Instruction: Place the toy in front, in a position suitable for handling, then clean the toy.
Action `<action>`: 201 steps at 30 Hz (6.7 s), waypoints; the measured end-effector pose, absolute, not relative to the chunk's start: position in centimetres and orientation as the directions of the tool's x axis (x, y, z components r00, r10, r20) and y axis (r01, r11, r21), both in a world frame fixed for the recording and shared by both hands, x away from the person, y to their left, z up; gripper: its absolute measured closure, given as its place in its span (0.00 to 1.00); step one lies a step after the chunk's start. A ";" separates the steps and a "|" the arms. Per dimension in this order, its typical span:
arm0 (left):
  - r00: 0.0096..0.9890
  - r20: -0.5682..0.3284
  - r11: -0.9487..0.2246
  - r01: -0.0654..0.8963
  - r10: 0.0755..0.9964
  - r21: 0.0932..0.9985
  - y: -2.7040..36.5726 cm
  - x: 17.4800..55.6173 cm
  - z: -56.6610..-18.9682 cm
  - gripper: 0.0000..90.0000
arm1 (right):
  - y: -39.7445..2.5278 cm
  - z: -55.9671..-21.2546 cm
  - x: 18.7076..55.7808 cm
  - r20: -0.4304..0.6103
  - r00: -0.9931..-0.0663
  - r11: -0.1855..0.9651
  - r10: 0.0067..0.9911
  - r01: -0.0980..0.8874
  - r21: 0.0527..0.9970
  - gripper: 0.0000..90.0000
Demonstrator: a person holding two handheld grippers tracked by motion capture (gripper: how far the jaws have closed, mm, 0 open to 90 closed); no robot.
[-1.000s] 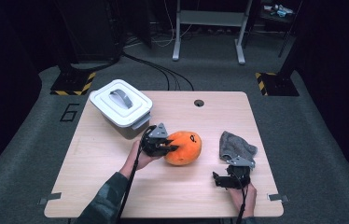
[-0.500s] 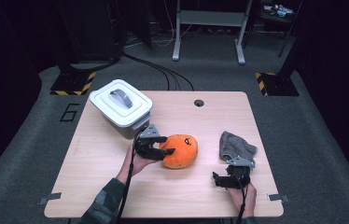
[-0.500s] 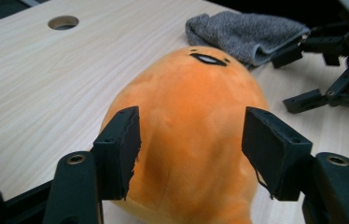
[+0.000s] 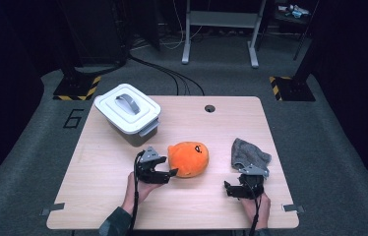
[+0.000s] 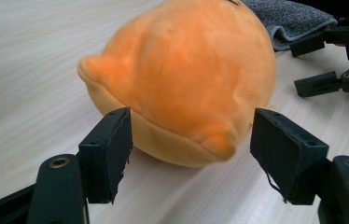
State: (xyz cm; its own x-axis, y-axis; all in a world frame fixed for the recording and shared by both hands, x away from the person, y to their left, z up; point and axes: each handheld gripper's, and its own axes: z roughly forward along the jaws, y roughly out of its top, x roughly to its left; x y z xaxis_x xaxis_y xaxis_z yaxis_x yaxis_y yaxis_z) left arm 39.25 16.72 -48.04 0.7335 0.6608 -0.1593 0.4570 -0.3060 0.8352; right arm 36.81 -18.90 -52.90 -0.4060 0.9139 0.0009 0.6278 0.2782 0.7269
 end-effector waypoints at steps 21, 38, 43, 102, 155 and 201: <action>0.701 -0.101 -0.336 0.457 0.706 0.824 15.8 39.4 -49.7 0.82 | -18.9 -52.9 36.8 0.004 -0.404 0.275 0.915 0.629 0.727 0.08; 0.704 -0.119 -0.328 0.465 0.700 0.822 16.1 39.5 -49.7 0.84 | -18.9 -52.9 36.8 0.004 -0.402 0.273 0.916 0.630 0.727 0.09; 0.709 -0.105 -0.340 0.456 0.698 0.822 16.1 39.5 -49.6 0.84 | -18.9 -52.9 36.8 0.004 -0.403 0.274 0.915 0.630 0.727 0.09; 0.721 -0.117 -0.346 0.461 0.683 0.817 16.1 39.8 -49.4 0.83 | -22.9 -51.2 44.8 0.043 -0.172 0.095 0.984 0.716 0.691 0.71; 0.731 -0.118 -0.357 0.459 0.672 0.814 14.8 41.0 -48.0 0.46 | -12.3 -44.4 43.3 0.076 -0.528 0.302 0.846 0.592 0.747 0.77; 0.738 -0.092 -0.378 0.443 0.668 0.813 13.8 40.5 -48.2 0.82 | -11.6 -41.3 43.4 0.019 -0.533 0.335 0.846 0.558 0.759 0.77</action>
